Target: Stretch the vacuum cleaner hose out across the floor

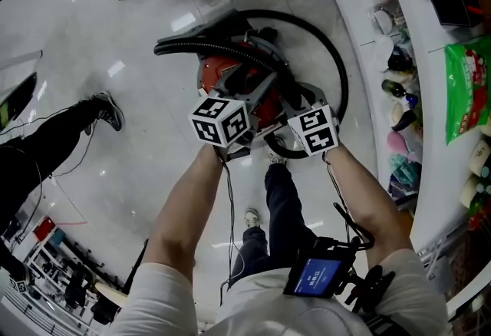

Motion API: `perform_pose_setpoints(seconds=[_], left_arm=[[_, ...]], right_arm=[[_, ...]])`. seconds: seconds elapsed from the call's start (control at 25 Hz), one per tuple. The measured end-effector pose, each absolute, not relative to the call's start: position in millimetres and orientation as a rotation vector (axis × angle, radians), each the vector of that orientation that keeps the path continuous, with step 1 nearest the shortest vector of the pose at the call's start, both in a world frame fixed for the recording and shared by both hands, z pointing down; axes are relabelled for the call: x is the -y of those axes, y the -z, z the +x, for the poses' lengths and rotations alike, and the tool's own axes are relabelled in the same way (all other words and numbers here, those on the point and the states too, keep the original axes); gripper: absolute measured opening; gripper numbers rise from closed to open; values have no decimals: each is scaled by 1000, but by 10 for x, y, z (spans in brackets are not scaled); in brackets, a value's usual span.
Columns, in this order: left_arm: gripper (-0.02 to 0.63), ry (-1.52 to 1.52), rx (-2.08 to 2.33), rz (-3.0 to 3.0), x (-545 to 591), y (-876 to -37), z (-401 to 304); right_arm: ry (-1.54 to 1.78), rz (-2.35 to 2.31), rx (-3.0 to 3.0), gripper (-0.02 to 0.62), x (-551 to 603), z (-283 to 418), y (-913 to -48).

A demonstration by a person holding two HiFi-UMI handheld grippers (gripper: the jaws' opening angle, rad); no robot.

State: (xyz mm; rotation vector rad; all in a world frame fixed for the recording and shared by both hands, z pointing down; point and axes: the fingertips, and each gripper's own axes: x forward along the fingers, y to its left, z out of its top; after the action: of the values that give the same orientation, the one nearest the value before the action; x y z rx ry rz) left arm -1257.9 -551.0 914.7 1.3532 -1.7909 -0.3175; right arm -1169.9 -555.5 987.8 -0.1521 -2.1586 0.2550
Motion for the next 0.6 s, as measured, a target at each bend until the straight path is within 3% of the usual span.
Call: perform_pose_setpoints(seconds=[0.6], left_arm=[[282,614,1785,1226,5168,-8824,-12806]], right_arm=[[-207,-241,2227,173,5198,-11736,-9488]])
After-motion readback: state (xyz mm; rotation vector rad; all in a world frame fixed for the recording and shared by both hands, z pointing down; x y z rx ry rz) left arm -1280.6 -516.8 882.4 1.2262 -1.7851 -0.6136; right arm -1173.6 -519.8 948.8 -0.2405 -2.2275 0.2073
